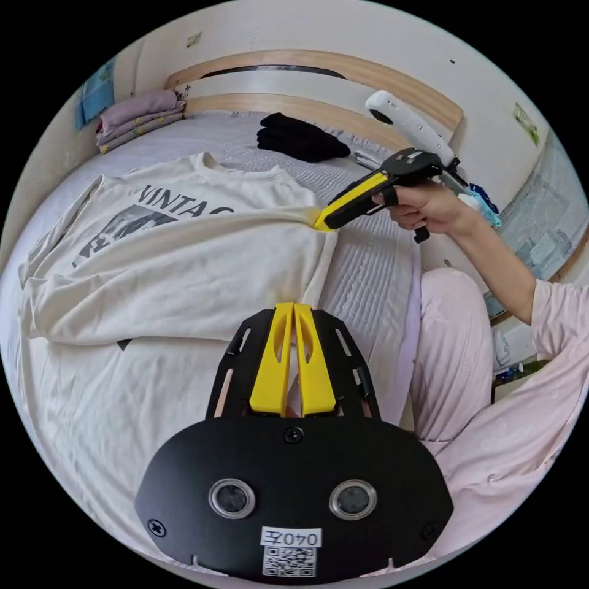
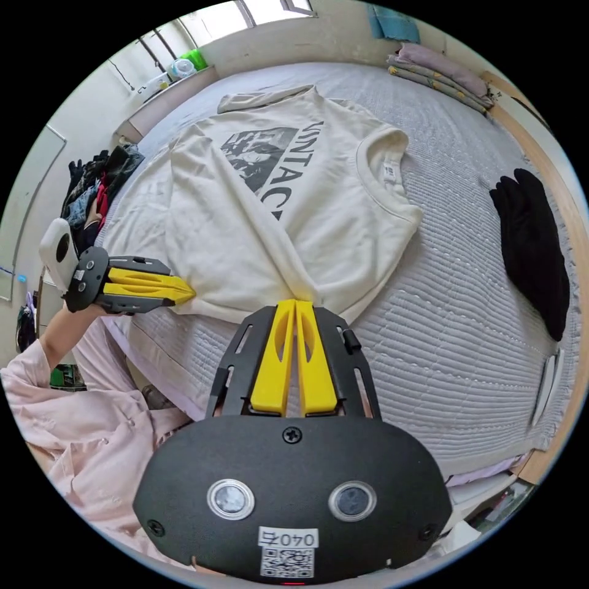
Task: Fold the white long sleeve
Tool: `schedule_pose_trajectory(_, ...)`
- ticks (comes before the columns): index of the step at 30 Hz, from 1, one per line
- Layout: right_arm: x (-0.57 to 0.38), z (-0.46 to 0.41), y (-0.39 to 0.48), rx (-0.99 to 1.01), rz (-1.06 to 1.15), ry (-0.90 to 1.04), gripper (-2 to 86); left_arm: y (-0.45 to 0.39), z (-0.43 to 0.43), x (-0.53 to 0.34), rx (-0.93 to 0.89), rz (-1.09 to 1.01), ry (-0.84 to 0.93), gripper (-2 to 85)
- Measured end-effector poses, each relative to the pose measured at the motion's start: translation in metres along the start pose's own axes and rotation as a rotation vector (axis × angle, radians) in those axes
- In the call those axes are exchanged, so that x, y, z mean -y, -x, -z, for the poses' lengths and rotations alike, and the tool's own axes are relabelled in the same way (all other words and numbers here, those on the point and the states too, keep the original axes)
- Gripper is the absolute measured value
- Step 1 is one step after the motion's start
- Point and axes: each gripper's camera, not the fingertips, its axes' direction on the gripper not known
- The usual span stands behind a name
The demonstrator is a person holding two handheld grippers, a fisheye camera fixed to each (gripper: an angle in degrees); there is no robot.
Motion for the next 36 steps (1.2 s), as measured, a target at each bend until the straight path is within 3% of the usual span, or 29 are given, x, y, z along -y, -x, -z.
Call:
schedule_pose_trajectory(3,0.004,0.047,0.025,-0.094,0.046,-0.135,-1.0,-0.007,0.041,-0.014,0.0,0.015,-0.161,-0.9)
schedule_pose_trajectory(5,0.01,0.071,0.049,-0.077,0.11,-0.229,-1.0,-0.009,0.051,-0.021,0.034,0.029,-0.167,-0.9)
schedule_pose_trajectory(8,0.03,0.055,0.05,-0.115,0.098,-0.17,-1.0,-0.009,0.038,-0.028,0.101,0.052,-0.088,-0.9)
schedule_pose_trajectory(10,0.04,0.033,0.026,-0.153,0.001,-0.084,-1.0,-0.004,0.013,-0.03,0.084,0.093,0.083,-0.9)
schedule_pose_trajectory(11,0.042,0.021,0.005,-0.07,-0.042,-0.025,-1.0,-0.001,0.0,-0.034,0.041,0.127,0.151,-0.9)
schedule_pose_trajectory(13,0.04,0.034,-0.018,0.08,-0.135,-0.053,-0.9,-0.004,0.012,-0.042,0.021,0.144,0.087,-0.9)
schedule_pose_trajectory(15,0.039,0.061,-0.005,-0.053,-0.12,-0.079,-0.9,-0.018,0.051,-0.055,0.098,0.089,-0.041,-0.9)
schedule_pose_trajectory(16,0.038,0.082,0.017,-0.174,-0.051,-0.126,-0.9,-0.02,0.06,-0.059,0.138,0.076,-0.053,-0.9)
schedule_pose_trajectory(18,0.041,0.109,0.052,-0.212,0.071,-0.204,-0.9,-0.012,0.084,-0.071,0.312,0.085,-0.041,-0.9)
schedule_pose_trajectory(22,0.073,0.111,0.123,0.011,0.314,-0.21,-0.9,0.033,0.079,-0.093,0.401,0.227,0.1,-0.9)
schedule_pose_trajectory(23,0.083,0.1,0.139,0.036,0.367,-0.166,-0.9,0.048,0.065,-0.103,0.366,0.285,0.244,-0.9)
schedule_pose_trajectory(24,0.088,0.095,0.147,0.033,0.392,-0.141,-0.9,0.05,0.07,-0.113,0.317,0.295,0.18,-0.9)
schedule_pose_trajectory(26,0.1,0.084,0.173,-0.04,0.468,-0.093,-0.9,0.054,0.081,-0.115,0.245,0.301,0.232,-0.9)
schedule_pose_trajectory(30,0.121,0.083,0.2,0.067,0.561,-0.086,-0.9,0.094,0.143,-0.1,0.424,0.373,-0.035,-0.9)
schedule_pose_trajectory(32,0.141,0.073,0.222,0.22,0.628,-0.054,-0.9,0.13,0.148,-0.087,0.424,0.422,-0.056,-0.8)
schedule_pose_trajectory(36,0.164,0.047,0.25,0.214,0.701,0.0,-0.9,0.206,0.133,-0.052,0.625,0.458,-0.003,-0.8)
